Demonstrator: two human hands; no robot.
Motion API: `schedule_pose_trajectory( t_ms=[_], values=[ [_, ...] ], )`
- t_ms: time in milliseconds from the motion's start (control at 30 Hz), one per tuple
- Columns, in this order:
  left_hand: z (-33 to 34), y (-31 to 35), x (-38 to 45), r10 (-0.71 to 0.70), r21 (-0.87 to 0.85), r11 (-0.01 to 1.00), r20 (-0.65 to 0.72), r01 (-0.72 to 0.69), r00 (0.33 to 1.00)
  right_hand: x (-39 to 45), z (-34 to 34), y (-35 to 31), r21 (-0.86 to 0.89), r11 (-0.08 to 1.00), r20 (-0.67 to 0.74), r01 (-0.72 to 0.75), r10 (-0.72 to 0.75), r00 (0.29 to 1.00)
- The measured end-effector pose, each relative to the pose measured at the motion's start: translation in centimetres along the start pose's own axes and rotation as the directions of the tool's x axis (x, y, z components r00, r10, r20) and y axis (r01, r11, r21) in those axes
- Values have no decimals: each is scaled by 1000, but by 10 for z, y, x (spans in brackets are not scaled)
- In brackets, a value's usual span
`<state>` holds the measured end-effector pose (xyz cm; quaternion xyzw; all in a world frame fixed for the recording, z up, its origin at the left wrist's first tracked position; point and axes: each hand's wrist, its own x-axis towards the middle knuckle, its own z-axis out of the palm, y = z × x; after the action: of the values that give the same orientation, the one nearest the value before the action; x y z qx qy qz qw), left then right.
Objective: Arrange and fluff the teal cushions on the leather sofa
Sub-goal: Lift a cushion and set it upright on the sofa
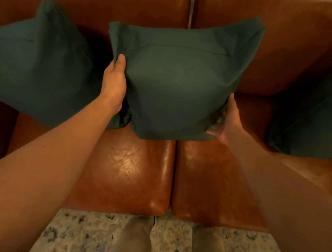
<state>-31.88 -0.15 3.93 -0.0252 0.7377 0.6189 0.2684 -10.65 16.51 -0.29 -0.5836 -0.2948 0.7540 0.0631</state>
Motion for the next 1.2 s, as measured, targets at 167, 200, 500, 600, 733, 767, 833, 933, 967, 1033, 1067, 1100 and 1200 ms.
schedule_pose_trajectory(
  t_ms=[167, 200, 500, 600, 733, 767, 833, 933, 967, 1033, 1067, 1100, 1200],
  values=[
    [5, 4, 2, 40, 16, 999, 60, -41, 997, 1, -3, -5, 13, 1000, -3, 5, -5, 1000],
    [5, 3, 2, 43, 25, 999, 65, -45, 997, 1, -4, -5, 8, 1000, -5, 3, -3, 1000],
    [5, 0, 0, 29, -20, 999, 141, -27, 990, -4, -4, 0, 7, 1000, -14, 15, -15, 1000],
    [9, -2, -1, 34, -36, 999, 159, -28, 987, -6, -7, 2, 1, 1000, -14, 24, -24, 1000],
    [9, -3, -1, 47, -44, 998, 168, -40, 985, -5, -9, 3, -12, 999, -13, 38, -38, 999],
    [9, -3, 0, 51, -31, 998, 167, -46, 985, -5, -9, 3, -15, 999, -9, 40, -40, 999],
    [7, -4, 3, 69, 21, 997, 146, -73, 987, -4, -10, 3, -31, 999, 0, 40, -40, 999],
    [4, -4, 1, 69, 115, 991, 54, -75, 996, -2, -20, 2, -57, 998, -21, 28, -29, 999],
    [2, -5, -1, 67, 122, 990, 36, -71, 997, -3, -24, 1, -65, 997, -32, 31, -33, 999],
    [-3, -9, -9, 73, 127, 989, 19, -75, 997, -10, -32, 2, -100, 994, -58, 54, -60, 997],
    [-7, -13, -13, 76, 139, 987, 20, -78, 997, -16, -33, 4, -133, 989, -80, 71, -82, 993],
    [-12, -17, -19, 76, 153, 985, 22, -78, 997, -23, -33, 8, -169, 982, -110, 86, -106, 988],
    [-31, -27, -39, 72, 158, 984, 42, -77, 997, -48, -25, 23, -247, 964, -173, 104, -149, 973]
  ],
)
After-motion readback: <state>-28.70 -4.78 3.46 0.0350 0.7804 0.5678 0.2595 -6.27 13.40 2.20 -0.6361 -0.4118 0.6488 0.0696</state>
